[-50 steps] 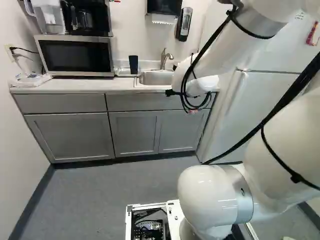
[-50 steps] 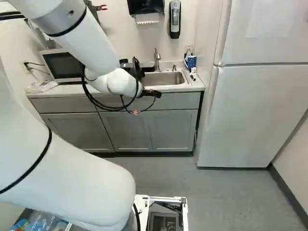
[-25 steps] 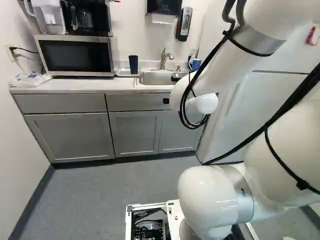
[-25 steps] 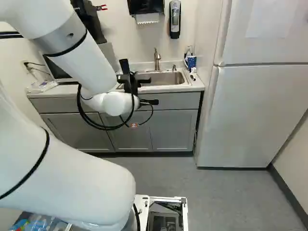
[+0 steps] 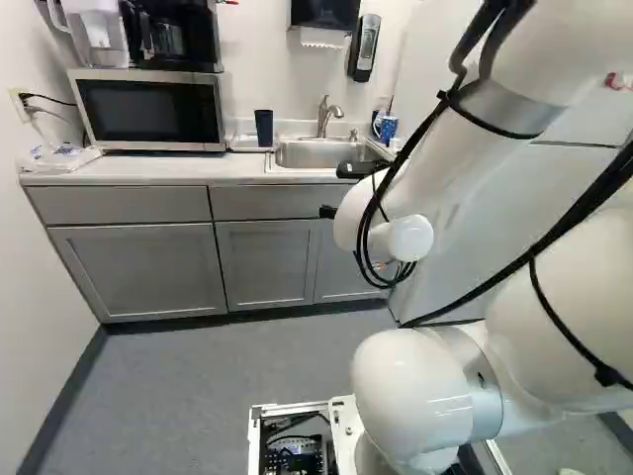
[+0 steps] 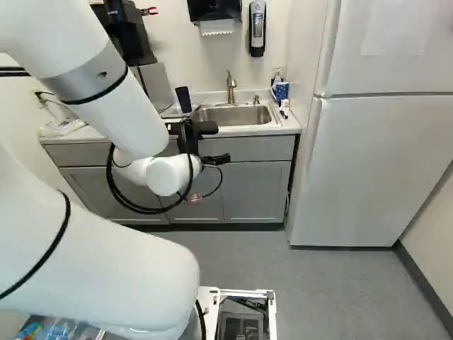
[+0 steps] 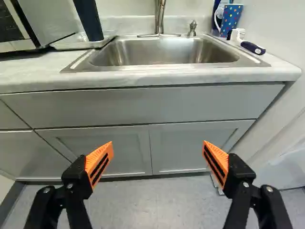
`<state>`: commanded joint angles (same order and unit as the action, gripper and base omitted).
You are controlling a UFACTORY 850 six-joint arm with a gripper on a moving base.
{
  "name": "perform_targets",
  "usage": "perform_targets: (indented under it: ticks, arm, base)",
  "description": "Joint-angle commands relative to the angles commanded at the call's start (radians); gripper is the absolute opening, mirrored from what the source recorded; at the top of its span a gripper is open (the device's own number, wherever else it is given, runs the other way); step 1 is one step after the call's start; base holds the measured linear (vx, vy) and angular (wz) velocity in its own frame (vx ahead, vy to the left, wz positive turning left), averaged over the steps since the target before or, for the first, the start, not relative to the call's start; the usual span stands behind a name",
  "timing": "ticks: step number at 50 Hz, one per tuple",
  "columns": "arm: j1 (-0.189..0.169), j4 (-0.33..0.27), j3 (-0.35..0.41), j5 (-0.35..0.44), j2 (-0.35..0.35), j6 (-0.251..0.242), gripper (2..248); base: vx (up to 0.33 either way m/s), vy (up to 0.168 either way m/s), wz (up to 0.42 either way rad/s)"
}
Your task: Rinse the cup and place it in the tray
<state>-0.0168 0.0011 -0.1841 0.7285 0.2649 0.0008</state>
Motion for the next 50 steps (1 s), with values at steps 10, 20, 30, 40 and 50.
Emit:
perform_targets:
  ticks: [10, 20, 30, 40, 50]
  arm:
    - [0.006, 0.000, 0.034, 0.051, 0.005, 0.000, 247]
    - [0.011, -0.001, 0.061, 0.091, 0.009, -0.001, 247]
    - [0.014, -0.001, 0.081, 0.120, 0.012, -0.001, 247]
    - [0.016, -0.001, 0.092, 0.138, 0.014, -0.001, 247]
    - [0.017, -0.001, 0.097, 0.144, 0.014, -0.001, 247]
  base:
    - [0.000, 0.000, 0.000]
    - [0.000, 0.000, 0.000]
    - [0.000, 0.000, 0.000]
    - [0.000, 0.000, 0.000]
    - [0.000, 0.000, 0.000]
